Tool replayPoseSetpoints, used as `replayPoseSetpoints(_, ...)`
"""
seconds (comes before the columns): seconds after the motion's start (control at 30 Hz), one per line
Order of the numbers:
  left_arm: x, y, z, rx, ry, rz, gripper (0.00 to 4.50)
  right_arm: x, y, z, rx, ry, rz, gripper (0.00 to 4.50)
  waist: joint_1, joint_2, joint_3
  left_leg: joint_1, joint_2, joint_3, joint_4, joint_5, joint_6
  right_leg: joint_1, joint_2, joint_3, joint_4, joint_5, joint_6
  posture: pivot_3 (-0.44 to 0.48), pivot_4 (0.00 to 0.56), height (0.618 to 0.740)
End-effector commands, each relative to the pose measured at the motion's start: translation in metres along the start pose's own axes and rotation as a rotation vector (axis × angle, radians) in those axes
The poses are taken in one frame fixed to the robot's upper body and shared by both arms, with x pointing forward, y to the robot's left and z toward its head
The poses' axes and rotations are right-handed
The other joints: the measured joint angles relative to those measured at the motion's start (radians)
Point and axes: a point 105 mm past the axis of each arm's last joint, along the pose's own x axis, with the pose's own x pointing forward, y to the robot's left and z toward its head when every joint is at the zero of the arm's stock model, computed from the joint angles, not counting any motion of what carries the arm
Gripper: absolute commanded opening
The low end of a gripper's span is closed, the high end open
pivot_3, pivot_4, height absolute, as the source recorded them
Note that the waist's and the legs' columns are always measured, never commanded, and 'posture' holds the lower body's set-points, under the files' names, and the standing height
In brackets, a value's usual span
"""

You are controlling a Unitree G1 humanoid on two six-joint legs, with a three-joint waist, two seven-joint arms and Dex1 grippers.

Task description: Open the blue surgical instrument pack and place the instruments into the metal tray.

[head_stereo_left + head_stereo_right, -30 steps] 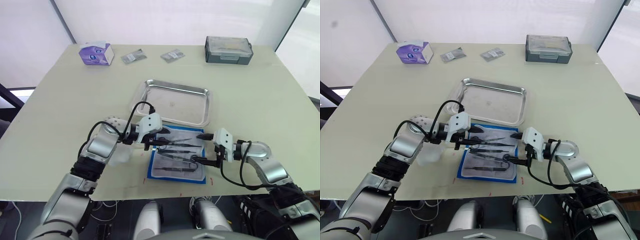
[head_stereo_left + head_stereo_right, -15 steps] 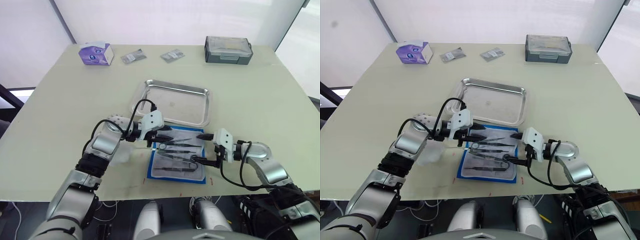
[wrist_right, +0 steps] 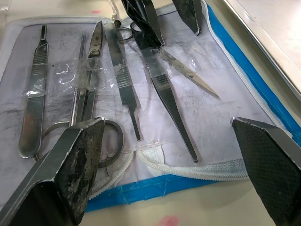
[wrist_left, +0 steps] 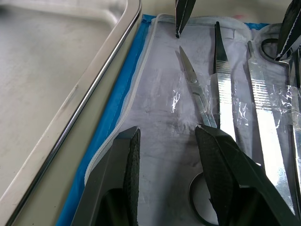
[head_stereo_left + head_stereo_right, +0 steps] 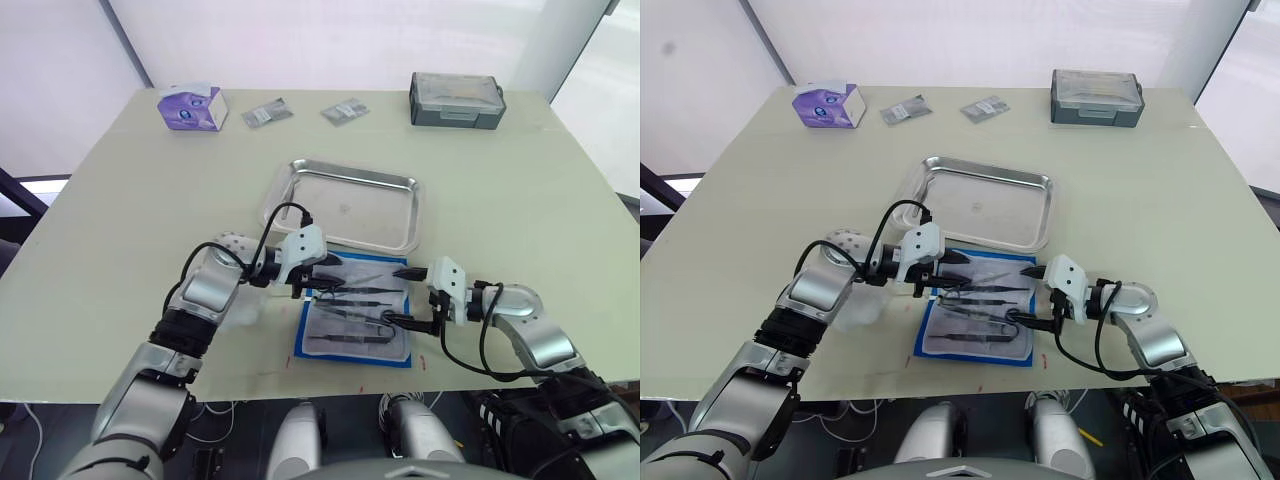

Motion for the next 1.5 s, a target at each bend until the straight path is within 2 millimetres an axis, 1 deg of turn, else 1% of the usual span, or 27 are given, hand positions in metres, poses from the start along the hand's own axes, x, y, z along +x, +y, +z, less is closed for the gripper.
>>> replayPoseSetpoints(0.03, -0.004, 0.004, 0.004, 0.032, -0.009, 0.030, 1.98, 0.002, 0.020, -0.046, 0.112, 0.166, 0.039, 4.50, 0.000, 0.000, 0.000, 0.000, 0.000, 0.000, 0.000, 0.000, 0.000, 0.000, 0.000, 0.000, 0.000, 0.000, 0.000, 0.000, 0.150, 0.731)
replayPoseSetpoints(0.33, -0.005, 0.011, 0.014, 0.014, -0.068, 0.063, 1.98, 0.003, 0.020, -0.045, 0.111, 0.164, 0.038, 4.50, 0.000, 0.000, 0.000, 0.000, 0.000, 0.000, 0.000, 0.000, 0.000, 0.000, 0.000, 0.000, 0.000, 0.000, 0.000, 0.000, 0.150, 0.731)
replayPoseSetpoints(0.5, -0.005, 0.008, 0.018, -0.002, -0.087, 0.049, 1.98, 0.003, 0.019, -0.045, 0.110, 0.163, 0.037, 4.50, 0.000, 0.000, 0.000, 0.000, 0.000, 0.000, 0.000, 0.000, 0.000, 0.000, 0.000, 0.000, 0.000, 0.000, 0.000, 0.000, 0.150, 0.731)
replayPoseSetpoints(0.77, -0.006, -0.002, 0.012, 0.003, -0.063, 0.001, 1.98, 0.004, 0.019, -0.045, 0.109, 0.163, 0.038, 4.50, -0.001, 0.000, 0.000, 0.000, 0.000, 0.000, 0.000, 0.000, 0.000, 0.000, 0.000, 0.000, 0.000, 0.000, 0.000, 0.000, 0.150, 0.731)
replayPoseSetpoints(1.03, -0.007, -0.003, 0.008, 0.013, -0.044, -0.011, 1.98, 0.005, 0.019, -0.046, 0.105, 0.163, 0.040, 4.50, -0.001, 0.000, 0.000, 0.000, 0.000, 0.000, 0.000, 0.000, 0.000, 0.000, 0.000, 0.000, 0.000, 0.000, 0.000, 0.000, 0.150, 0.731)
replayPoseSetpoints(1.1, -0.006, -0.009, 0.001, 0.019, -0.022, -0.031, 1.98, 0.005, 0.020, -0.046, 0.107, 0.164, 0.042, 4.50, -0.001, 0.000, 0.000, 0.000, 0.000, 0.000, 0.000, 0.000, 0.000, 0.000, 0.000, 0.000, 0.000, 0.000, 0.000, 0.000, 0.150, 0.731)
replayPoseSetpoints(1.17, -0.006, -0.011, -0.001, 0.022, -0.016, -0.040, 1.98, 0.005, 0.020, -0.046, 0.107, 0.166, 0.041, 4.50, -0.001, 0.000, 0.000, 0.000, 0.000, 0.000, 0.000, 0.000, 0.000, 0.000, 0.000, 0.000, 0.000, 0.000, 0.000, 0.000, 0.150, 0.731)
replayPoseSetpoints(1.5, -0.005, -0.013, -0.001, 0.026, -0.017, -0.051, 1.98, 0.004, 0.020, -0.046, 0.108, 0.166, 0.036, 4.50, -0.001, 0.000, 0.000, 0.001, 0.000, 0.000, 0.000, 0.000, 0.000, 0.000, 0.000, 0.000, 0.000, 0.000, 0.000, 0.000, 0.150, 0.731)
